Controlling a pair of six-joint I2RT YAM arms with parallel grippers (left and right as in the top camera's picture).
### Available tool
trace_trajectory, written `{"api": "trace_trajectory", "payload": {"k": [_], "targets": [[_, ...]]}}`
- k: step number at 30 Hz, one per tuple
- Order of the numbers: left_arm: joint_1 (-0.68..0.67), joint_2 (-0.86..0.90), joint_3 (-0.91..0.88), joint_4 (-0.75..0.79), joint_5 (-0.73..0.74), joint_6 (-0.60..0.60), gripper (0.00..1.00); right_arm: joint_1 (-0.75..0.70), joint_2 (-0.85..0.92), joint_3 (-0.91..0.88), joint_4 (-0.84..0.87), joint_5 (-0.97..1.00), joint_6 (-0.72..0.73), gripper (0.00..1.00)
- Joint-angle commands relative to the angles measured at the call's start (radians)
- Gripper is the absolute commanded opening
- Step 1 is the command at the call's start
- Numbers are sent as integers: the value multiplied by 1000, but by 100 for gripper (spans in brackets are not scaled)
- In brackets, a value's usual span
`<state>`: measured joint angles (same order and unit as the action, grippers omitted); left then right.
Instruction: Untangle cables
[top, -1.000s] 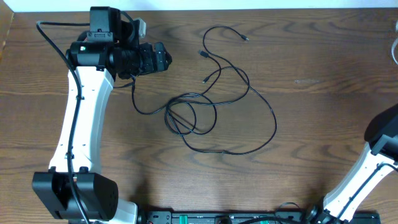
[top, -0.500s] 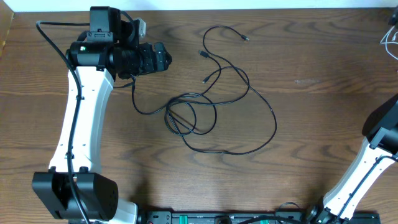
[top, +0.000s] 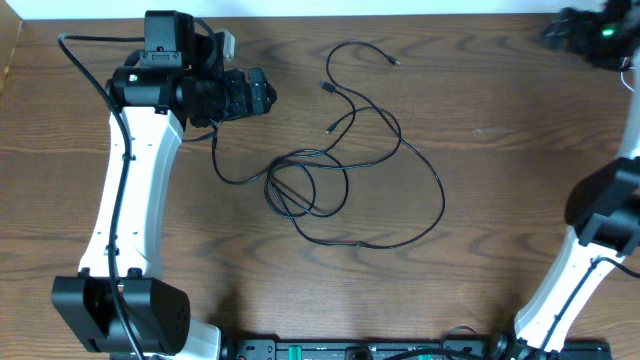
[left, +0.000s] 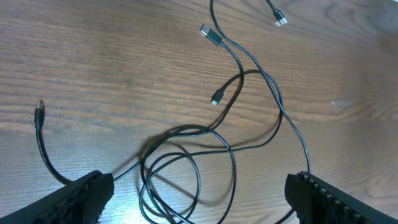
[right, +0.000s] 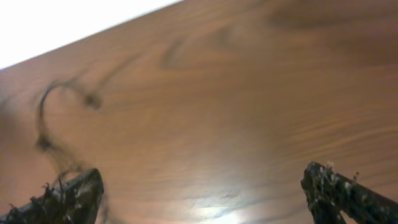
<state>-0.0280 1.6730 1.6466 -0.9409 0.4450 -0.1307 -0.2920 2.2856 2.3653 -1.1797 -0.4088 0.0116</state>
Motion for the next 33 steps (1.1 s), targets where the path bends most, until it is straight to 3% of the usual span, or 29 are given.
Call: {"api": "trace_trajectory", "payload": {"k": [1,8,16,26,33], "targets": [[4,-19,8,-5,-2,5,95,82,-13,8,-82,-65,-72,99],[4,-19,8,-5,-2,5,95,233,-13,7,-254,13,-142,98],[3,-19,8,-24,-2,5,95,387,-12,-1,-270,156,-96,97],[-49,-4,-80,-72,-13,129,93,390,-11,-8,-268,179,-68,97],[-59,18,-180,-76,-13,146,84,385,-11,-8,-280,179,-69,99]]}}
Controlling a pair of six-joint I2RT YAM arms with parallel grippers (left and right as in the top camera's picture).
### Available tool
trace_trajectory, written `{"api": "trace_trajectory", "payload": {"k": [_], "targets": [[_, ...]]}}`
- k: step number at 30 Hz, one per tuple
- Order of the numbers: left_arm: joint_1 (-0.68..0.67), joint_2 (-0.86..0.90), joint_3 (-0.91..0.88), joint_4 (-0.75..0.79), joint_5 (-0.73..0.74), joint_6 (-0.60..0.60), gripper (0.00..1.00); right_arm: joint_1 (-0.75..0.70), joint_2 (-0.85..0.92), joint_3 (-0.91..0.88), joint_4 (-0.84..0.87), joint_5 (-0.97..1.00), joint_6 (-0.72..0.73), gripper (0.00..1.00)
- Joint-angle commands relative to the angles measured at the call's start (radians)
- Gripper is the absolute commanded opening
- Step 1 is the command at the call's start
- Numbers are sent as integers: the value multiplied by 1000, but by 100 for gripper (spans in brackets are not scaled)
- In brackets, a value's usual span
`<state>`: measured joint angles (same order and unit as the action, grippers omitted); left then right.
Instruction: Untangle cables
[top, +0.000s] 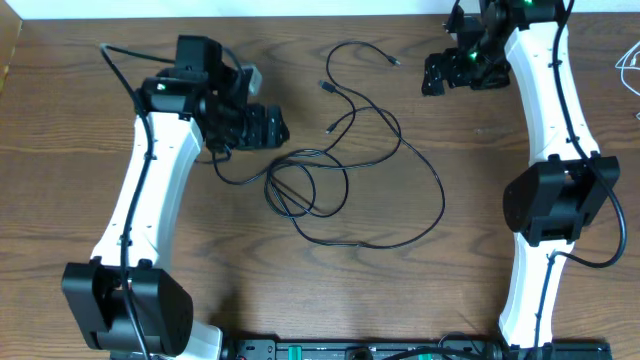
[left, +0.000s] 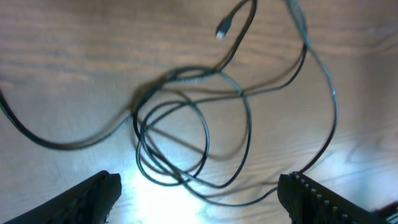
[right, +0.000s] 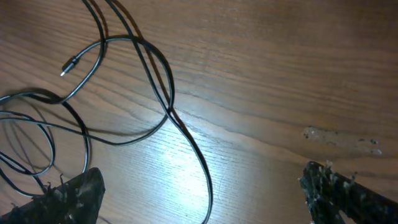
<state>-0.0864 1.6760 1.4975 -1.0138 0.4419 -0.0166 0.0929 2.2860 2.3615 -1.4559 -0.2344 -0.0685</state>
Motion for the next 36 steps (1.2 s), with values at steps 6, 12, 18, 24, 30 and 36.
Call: {"api": "trace_trajectory", "payload": {"k": [6,12,18,24,30,36], "targets": [[0,15,-104,-3,-10,31,73,0,-12,-4,-3,4,11,99],[0,16,-167,9,-10,20,71,0,-12,-4,-3,4,11,99],[0,19,-197,32,-10,19,67,0,-12,-8,-2,4,11,99],[0,19,-237,85,-10,3,64,0,-12,-29,-1,4,11,99],[0,19,-291,171,-51,-34,56,0,-12,-71,8,4,11,99],[0,33,-322,221,-89,-48,53,1,-12,-82,10,4,11,99]]}}
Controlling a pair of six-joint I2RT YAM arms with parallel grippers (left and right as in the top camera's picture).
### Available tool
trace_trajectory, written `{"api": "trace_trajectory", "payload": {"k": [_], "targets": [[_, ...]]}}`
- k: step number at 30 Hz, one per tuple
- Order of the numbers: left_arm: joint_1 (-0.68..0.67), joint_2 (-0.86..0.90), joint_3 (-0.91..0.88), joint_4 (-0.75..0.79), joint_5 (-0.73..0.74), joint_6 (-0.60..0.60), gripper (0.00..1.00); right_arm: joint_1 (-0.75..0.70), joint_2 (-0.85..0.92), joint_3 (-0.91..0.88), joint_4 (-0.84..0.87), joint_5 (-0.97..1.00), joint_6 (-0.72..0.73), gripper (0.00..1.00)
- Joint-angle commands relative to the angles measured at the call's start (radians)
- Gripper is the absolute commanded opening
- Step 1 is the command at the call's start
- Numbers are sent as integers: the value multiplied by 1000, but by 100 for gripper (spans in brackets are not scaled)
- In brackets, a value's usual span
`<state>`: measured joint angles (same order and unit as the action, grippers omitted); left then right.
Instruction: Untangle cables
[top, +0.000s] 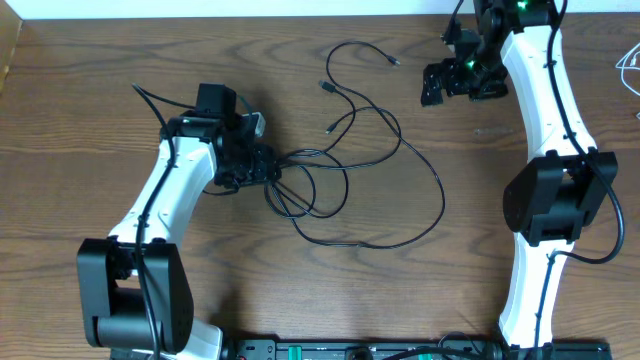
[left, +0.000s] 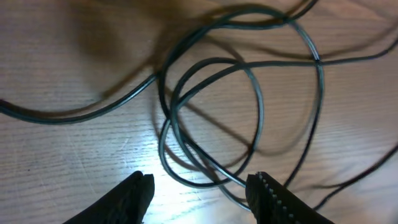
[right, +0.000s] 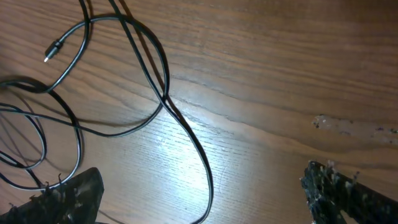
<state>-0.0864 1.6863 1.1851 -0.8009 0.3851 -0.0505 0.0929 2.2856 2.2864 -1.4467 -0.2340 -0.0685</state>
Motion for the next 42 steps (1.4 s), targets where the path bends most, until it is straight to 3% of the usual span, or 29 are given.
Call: {"api": "trace_trajectory", "payload": {"k": [1,7,21,31,42], "targets": [[0,29,-10,11,-32,-14,53,2,-11,-7,2,3,11,99],[0,71,-11,22,-30,-38,43,3,-11,-7,3,4,11,99],[-75,109,-12,62,-72,-41,43,7,-11,-7,13,4,11,99],[-77,117,-12,100,-161,-64,43,7,-11,-7,11,4,11,99],[-77,144,-13,115,-163,-64,43,7,-11,-7,13,4,11,99]]}}
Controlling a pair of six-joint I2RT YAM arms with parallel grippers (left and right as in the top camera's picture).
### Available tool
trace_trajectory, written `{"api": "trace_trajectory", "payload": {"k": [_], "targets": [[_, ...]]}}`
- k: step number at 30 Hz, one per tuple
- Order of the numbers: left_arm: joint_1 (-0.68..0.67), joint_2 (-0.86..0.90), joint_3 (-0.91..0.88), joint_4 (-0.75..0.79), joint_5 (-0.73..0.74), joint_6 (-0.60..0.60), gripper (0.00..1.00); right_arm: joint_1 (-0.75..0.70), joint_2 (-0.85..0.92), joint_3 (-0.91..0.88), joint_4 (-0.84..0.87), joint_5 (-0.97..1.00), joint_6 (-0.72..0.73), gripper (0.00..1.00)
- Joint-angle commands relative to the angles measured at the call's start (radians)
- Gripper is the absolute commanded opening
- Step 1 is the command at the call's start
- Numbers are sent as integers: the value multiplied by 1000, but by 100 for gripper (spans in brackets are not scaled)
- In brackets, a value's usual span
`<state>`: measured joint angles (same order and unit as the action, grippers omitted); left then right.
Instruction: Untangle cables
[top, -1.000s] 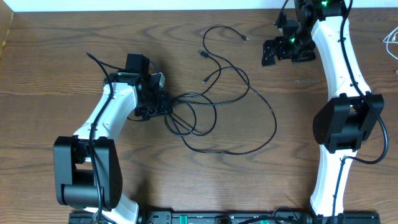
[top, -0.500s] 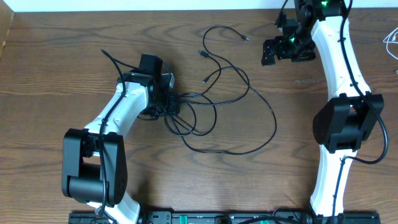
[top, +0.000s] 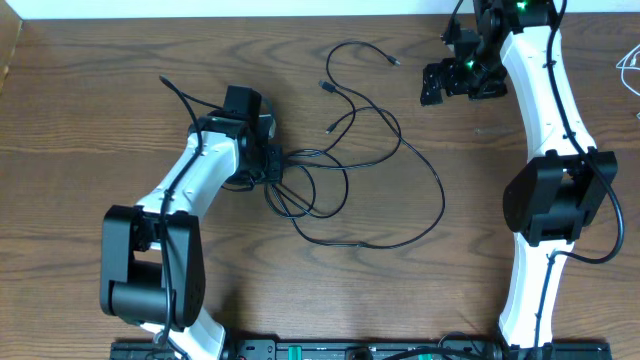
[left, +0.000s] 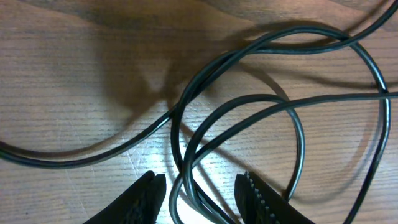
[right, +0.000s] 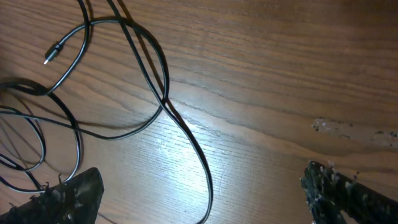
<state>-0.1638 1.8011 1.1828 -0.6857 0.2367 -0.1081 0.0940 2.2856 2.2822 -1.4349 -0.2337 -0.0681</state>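
Observation:
Thin black cables lie tangled on the brown table, with coiled loops at the left and loose plug ends toward the back. My left gripper is low over the left rim of the coils, open, with a few strands running between its fingertips. My right gripper hangs wide open above the table's back right, with one long strand and a plug end in its view.
The wooden table carries the whole tangle. A large single loop reaches toward the right middle. A pale smear marks the wood near the right gripper. The table's far edge borders a white strip.
My left gripper has moved a little to the right and down onto the coils, its fingers now straddling strands at the loops' left rim. The right gripper has hardly shifted.
At first my left gripper was high at the back left and the right arm was off at the far right corner. Then the left came nearer the coils while the right reached the back right. The left then hovered close over the loops, and now straddles them.

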Motion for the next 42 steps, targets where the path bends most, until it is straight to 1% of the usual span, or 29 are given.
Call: {"api": "trace_trajectory", "payload": {"k": [1,5,7,11,14,16,22,27,34,42], "targets": [[1,34,-10,0,-14,-6,43,6,-11,-3,2,3,11,99],[1,50,-10,-1,-13,-6,43,6,-11,-3,2,3,11,99],[1,53,-10,-1,-13,-6,41,6,-11,-3,2,3,11,99],[1,52,-10,0,-13,-10,27,6,-11,-3,2,3,11,99],[1,52,-9,0,-13,-10,13,6,-11,-3,3,3,11,99],[1,49,-5,0,-13,-10,8,6,-11,-3,4,3,11,99],[1,8,29,-6,-13,-26,8,6,-11,-3,3,3,11,99],[1,-82,54,-8,21,-33,8,6,-11,-3,3,3,11,99],[1,-297,55,1,24,-37,7,6,-11,-3,6,3,11,99],[1,-537,55,98,24,-90,8,6,-11,-3,6,2,11,99]]}}
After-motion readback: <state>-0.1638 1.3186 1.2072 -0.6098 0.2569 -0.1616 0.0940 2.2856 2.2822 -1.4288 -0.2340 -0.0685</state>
